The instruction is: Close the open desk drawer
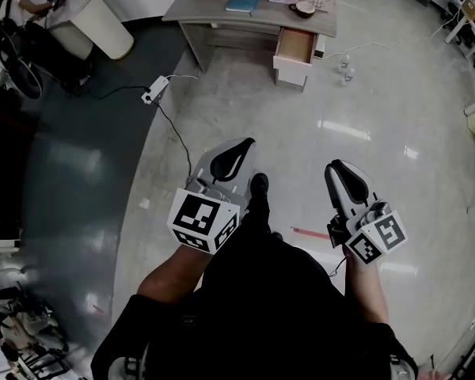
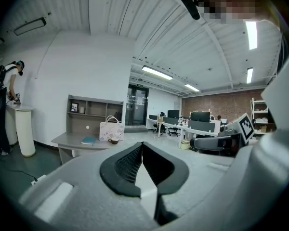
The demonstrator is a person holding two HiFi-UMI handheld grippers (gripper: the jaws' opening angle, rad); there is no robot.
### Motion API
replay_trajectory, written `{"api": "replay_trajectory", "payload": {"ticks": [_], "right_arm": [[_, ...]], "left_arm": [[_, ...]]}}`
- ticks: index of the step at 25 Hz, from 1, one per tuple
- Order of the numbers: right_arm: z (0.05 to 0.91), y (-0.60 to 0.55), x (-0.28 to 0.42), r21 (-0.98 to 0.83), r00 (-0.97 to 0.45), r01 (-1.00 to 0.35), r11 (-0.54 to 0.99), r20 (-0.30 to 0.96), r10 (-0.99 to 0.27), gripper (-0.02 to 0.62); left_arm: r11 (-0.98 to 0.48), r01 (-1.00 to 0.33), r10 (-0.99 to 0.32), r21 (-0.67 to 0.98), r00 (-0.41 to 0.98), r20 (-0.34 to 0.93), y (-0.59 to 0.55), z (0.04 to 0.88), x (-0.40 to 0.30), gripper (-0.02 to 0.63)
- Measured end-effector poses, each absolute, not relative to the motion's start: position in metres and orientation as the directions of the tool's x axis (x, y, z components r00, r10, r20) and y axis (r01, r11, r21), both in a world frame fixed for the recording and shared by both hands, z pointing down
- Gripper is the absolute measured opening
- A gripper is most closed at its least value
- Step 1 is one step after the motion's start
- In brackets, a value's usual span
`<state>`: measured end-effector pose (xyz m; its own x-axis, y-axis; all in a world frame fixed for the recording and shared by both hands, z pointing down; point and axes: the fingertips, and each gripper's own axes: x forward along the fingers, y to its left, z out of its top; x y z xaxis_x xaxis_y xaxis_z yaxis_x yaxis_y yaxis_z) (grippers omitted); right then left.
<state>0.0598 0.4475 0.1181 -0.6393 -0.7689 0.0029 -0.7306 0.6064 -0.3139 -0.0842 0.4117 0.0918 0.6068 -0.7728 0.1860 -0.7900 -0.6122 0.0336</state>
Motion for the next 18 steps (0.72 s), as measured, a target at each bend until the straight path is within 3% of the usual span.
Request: {"api": "replay_trajectory", "payload": {"ticks": [18], "right_arm": [[0.128, 0.172, 0.021, -0.371, -0.583, -0.769, 0.52, 0.075, -0.809, 0.066]], "left_arm": [[-0.659, -0.748, -0.726, 0.082, 0.661, 0.19, 0.127, 0.095, -0.122, 0.011]]}}
